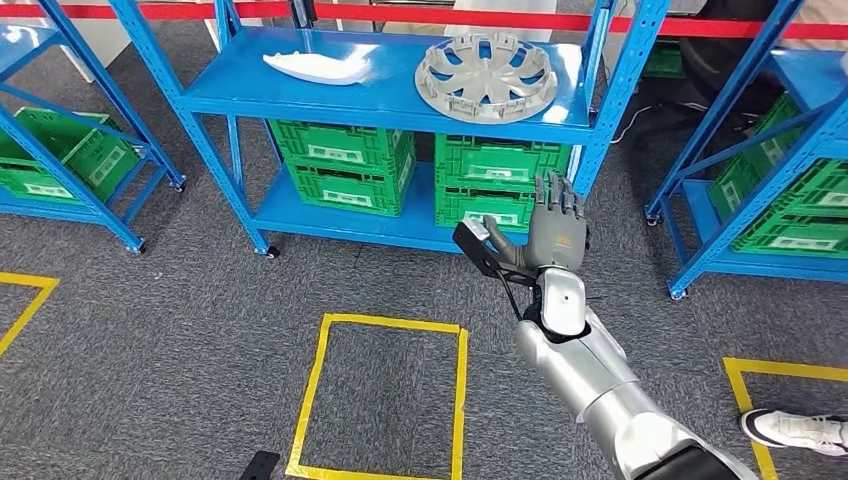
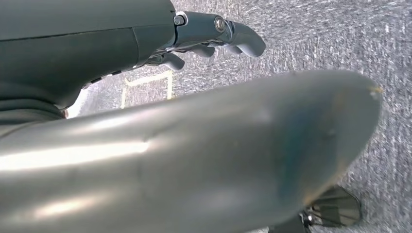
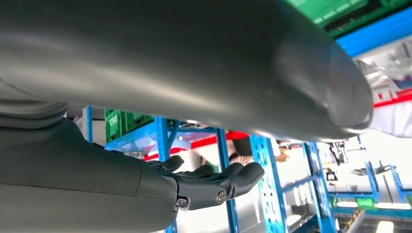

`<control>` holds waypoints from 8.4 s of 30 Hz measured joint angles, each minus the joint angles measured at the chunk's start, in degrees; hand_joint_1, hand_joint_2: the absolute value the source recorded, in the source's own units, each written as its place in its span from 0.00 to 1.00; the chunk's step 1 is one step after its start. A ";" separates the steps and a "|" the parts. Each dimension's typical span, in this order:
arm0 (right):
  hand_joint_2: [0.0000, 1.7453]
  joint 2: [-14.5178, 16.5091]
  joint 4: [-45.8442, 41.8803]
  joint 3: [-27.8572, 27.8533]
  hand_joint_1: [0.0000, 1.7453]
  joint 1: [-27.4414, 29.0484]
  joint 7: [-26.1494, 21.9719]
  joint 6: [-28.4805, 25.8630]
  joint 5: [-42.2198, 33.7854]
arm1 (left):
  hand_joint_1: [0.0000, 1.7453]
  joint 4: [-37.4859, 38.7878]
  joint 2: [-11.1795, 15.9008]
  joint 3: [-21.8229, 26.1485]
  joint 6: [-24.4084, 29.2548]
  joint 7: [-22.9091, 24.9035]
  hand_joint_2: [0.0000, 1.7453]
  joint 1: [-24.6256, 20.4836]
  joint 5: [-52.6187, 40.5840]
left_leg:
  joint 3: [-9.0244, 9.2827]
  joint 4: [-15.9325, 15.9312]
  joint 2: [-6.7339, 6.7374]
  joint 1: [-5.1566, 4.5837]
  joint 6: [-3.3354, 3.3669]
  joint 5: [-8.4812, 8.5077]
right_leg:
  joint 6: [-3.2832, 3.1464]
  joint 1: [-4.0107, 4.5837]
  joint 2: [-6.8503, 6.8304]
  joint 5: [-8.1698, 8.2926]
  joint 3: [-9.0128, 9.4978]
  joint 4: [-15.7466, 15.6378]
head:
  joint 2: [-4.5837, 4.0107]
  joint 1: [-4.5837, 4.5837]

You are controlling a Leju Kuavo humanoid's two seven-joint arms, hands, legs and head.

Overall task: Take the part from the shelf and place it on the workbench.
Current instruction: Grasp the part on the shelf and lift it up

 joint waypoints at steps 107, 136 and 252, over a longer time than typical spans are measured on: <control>0.00 1.52 0.02 -0.31 0.00 -0.68 -2.46 -0.06 -0.61 | 0.00 0.05 0.10 0.89 -0.55 -0.75 0.00 0.69 0.36 | 0.66 -0.08 -0.10 -0.39 0.24 -0.53 | 0.01 0.09 -0.03 1.29 0.16 -1.15 | 0.00 0.12; 0.00 2.05 0.26 -0.33 0.00 -0.64 -2.97 0.58 -0.58 | 0.00 0.14 -0.18 1.69 -0.28 -0.69 0.00 1.23 0.33 | -2.05 1.47 -0.11 -0.78 0.35 1.10 | -1.19 -0.06 0.41 -1.81 2.65 -0.79 | 0.02 -0.23; 0.00 3.72 -2.23 -0.70 0.00 -0.12 -3.33 -1.90 -0.38 | 0.00 -0.02 -0.53 2.92 -1.28 -0.43 0.00 1.08 -2.75 | -8.04 16.62 -0.10 0.22 -2.23 -5.68 | -3.02 0.00 -0.02 -0.88 1.25 0.43 | 0.00 -0.29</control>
